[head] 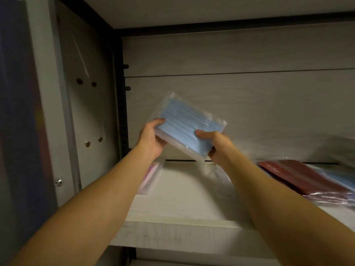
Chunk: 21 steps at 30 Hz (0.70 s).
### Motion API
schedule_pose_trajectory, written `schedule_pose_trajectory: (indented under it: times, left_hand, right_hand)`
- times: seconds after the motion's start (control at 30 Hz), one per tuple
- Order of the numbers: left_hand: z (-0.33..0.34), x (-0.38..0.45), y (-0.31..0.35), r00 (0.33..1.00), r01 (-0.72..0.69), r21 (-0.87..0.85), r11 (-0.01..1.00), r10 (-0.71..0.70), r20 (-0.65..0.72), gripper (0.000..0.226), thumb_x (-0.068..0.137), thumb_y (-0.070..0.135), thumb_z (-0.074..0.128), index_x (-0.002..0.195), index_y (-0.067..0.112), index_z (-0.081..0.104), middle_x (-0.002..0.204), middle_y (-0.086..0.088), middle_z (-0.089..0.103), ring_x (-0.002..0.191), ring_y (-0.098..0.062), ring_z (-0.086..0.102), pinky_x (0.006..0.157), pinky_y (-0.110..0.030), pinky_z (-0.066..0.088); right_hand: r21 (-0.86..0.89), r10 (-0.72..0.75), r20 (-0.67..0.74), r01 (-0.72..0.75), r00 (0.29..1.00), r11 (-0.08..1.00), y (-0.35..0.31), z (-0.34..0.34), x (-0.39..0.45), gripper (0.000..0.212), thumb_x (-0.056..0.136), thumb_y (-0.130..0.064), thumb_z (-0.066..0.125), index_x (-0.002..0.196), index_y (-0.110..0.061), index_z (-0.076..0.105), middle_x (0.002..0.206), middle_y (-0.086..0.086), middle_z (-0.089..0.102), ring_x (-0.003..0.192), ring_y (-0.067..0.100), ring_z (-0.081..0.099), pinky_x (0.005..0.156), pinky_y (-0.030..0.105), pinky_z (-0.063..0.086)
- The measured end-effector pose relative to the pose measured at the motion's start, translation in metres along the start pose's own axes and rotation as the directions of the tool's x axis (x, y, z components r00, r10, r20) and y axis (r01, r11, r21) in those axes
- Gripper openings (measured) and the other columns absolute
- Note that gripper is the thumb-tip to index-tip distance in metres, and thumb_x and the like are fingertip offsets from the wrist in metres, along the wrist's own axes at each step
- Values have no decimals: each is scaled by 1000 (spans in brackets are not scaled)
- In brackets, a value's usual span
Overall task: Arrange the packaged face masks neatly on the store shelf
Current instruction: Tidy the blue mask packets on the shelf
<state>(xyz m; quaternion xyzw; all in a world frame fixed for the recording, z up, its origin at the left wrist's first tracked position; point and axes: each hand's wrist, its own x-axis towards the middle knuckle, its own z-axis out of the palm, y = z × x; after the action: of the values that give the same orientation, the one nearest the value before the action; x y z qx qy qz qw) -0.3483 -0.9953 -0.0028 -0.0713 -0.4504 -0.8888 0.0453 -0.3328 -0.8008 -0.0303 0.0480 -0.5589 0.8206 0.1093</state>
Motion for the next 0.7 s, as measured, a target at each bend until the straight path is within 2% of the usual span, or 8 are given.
schedule_pose_trajectory:
  times: [0.1, 0.17, 0.23, 0.4, 0.47, 0.57, 0.63, 0.7]
  left_hand:
    - [-18, 9, 11, 993, -116, 221, 968, 109, 43, 17, 81, 2, 66, 94, 11, 71, 87, -8, 71, 84, -27, 67, 66, -33, 56]
    - [-26, 10, 11, 979, -201, 458, 866, 169, 110, 24, 80, -2, 63, 94, 16, 71, 83, -5, 72, 81, -26, 66, 71, -34, 53]
    - [-27, 6, 8, 981, -186, 569, 801, 120, 152, 26, 72, 4, 62, 93, 17, 70, 84, -6, 70, 83, -25, 64, 78, -37, 50]
    - [-25, 16, -8, 992, -126, 630, 766, 87, 93, 39, 48, 11, 59, 86, 4, 59, 85, -15, 58, 80, -28, 58, 74, -38, 47]
    - [-22, 13, -14, 993, -122, 646, 754, 94, 77, 41, 54, 12, 62, 93, 2, 57, 88, -15, 59, 80, -28, 60, 70, -35, 50]
    - [-17, 11, -18, 989, -143, 612, 778, 137, 57, 16, 75, -2, 60, 88, 6, 55, 82, -9, 56, 76, -24, 58, 58, -28, 46]
    - [-18, 15, -20, 987, -154, 587, 795, 149, 58, 17, 77, -7, 56, 88, 5, 56, 80, -9, 56, 76, -25, 58, 55, -27, 45]
    - [-21, 16, -22, 989, -140, 583, 800, 135, 52, 19, 77, -9, 55, 91, 4, 56, 79, -10, 55, 70, -23, 56, 51, -24, 43]
  right_hand:
    - [-147, -11, -40, 5, 999, 989, -5, -13, 1, 65, 58, -9, 95, 115, -5, 64, 106, 13, 74, 93, 32, 73, 81, 48, 61]
    - [-222, -13, -28, 6, 1000, 975, -8, -21, 2, 54, 64, -6, 92, 110, -4, 65, 103, 14, 75, 89, 32, 74, 76, 46, 62]
    - [-271, -8, -3, 7, 1000, 963, -10, -26, 1, 52, 64, -5, 91, 110, -3, 66, 103, 14, 75, 88, 32, 75, 74, 45, 62]
    - [-336, 25, 52, -6, 998, 942, -10, -28, 2, 60, 58, -6, 93, 112, -4, 66, 106, 14, 75, 93, 32, 73, 81, 46, 61]
    - [-346, 28, 55, -8, 998, 938, -10, -28, 3, 73, 49, -11, 93, 116, -4, 65, 108, 15, 74, 95, 33, 73, 84, 50, 60]
    - [-322, 1, 46, 14, 999, 947, -12, -30, 6, 79, 45, -14, 93, 118, -5, 64, 111, 15, 74, 97, 34, 73, 86, 53, 59]
    - [-336, 7, 62, 14, 998, 942, -12, -30, 6, 86, 41, -17, 96, 121, -5, 63, 113, 15, 73, 99, 34, 72, 87, 53, 59]
    - [-360, 40, 95, -4, 995, 933, -10, -31, 4, 79, 50, -13, 96, 122, -5, 63, 114, 15, 72, 103, 34, 71, 90, 53, 58]
